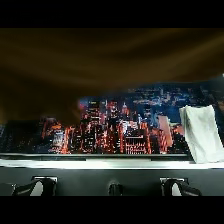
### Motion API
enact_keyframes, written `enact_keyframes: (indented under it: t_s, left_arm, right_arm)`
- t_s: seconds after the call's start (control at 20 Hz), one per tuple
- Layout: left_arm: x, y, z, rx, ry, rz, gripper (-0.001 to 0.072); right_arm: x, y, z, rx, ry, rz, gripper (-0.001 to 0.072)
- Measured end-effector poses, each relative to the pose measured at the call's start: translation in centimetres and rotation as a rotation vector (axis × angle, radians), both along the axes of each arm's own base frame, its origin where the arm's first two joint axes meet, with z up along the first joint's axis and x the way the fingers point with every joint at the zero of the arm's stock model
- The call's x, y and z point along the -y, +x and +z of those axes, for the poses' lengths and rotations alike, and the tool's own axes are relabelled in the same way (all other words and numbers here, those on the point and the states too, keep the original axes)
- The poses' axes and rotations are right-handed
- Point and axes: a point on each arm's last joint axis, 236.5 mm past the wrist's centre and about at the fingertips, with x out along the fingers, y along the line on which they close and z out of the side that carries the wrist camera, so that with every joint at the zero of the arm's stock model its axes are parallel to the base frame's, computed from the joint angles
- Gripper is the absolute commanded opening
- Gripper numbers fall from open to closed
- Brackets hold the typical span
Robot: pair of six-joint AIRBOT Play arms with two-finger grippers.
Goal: Fold the shirts.
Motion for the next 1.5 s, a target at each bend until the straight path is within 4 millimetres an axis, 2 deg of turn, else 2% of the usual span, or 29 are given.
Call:
enact_keyframes:
  t_s: [0.1,0.2,0.3,0.4,0.5,0.6,0.65,0.7,0.8,0.9,0.95,1.05,1.1,1.15,1.25,1.35,1.4,1.5]
  left_arm:
    - [0.1,-0.1,-0.5,-0.024,0.002,0.001,0.0025]
    - [-0.3,1.1,-1.4,-0.069,0.001,0.004,0.0026]
    - [-1.3,4.1,-3.3,-0.157,-0.01,0.005,0.0027]
    - [-2.7,9.3,-7.5,-0.33,-0.031,-0.009,0.0026]
    - [-4.1,15.6,-14.9,-0.588,-0.055,-0.045,0.0027]
    - [-5.2,21.4,-25.4,-0.894,-0.08,-0.099,0.0027]
    - [-5.3,23.3,-30.3,-1.022,-0.097,-0.129,0.0027]
    - [-5.1,24.9,-35.7,-1.156,-0.118,-0.163,0.0027]
    - [-4.5,26.4,-45.7,-1.399,-0.142,-0.223,0.0027]
    - [-3.2,27.4,-53.1,-1.552,-0.168,-0.291,0.0027]
    - [-2.8,27.8,-56.0,-1.601,-0.178,-0.309,0.0027]
    - [-2.1,29.4,-59.3,-1.613,-0.21,-0.33,0.0027]
    - [-2.2,30.4,-60.5,-1.602,-0.218,-0.318,0.0027]
    - [-2.3,31.7,-60.9,-1.569,-0.223,-0.306,0.0027]
    - [-2.9,34.7,-60.3,-1.472,-0.23,-0.269,0.0026]
    - [-3.5,37.0,-59.2,-1.39,-0.243,-0.234,0.0026]
    - [-3.7,37.9,-58.9,-1.365,-0.263,-0.219,0.0026]
    - [-3.8,38.2,-59.4,-1.374,-0.285,-0.206,0.0027]
  right_arm:
    - [0.3,-0.1,-0.8,-0.035,-0.004,-0.017,0.0034]
    - [1.0,1.0,-2.5,-0.108,0.014,-0.029,0.0033]
    - [2.0,4.1,-6.0,-0.251,0.051,-0.026,0.0033]
    - [2.9,8.5,-11.6,-0.462,0.102,-0.001,0.0033]
    - [3.3,13.2,-20.1,-0.76,0.167,0.056,0.0033]
    - [3.1,16.7,-29.7,-1.077,0.2,0.099,0.0034]
    - [2.8,18.2,-34.3,-1.215,0.2,0.113,0.0034]
    - [2.4,19.5,-38.4,-1.327,0.2,0.122,0.0034]
    - [1.3,22.1,-46.3,-1.492,0.226,0.127,0.0033]
    - [0.6,24.5,-52.2,-1.556,0.274,0.102,0.0033]
    - [0.6,25.6,-54.1,-1.553,0.293,0.083,0.0034]
    - [0.5,28.2,-56.3,-1.494,0.329,0.056,0.0034]
    - [0.5,29.8,-56.6,-1.439,0.342,0.043,0.0034]
    - [0.6,31.3,-56.5,-1.378,0.353,0.034,0.0034]
    - [1.0,34.2,-55.4,-1.247,0.384,0.012,0.0034]
    - [1.4,36.3,-54.4,-1.145,0.433,-0.015,0.0034]
    - [1.5,36.9,-54.2,-1.115,0.456,-0.023,0.0034]
    - [1.1,37.1,-54.6,-1.114,0.503,-0.024,0.0034]
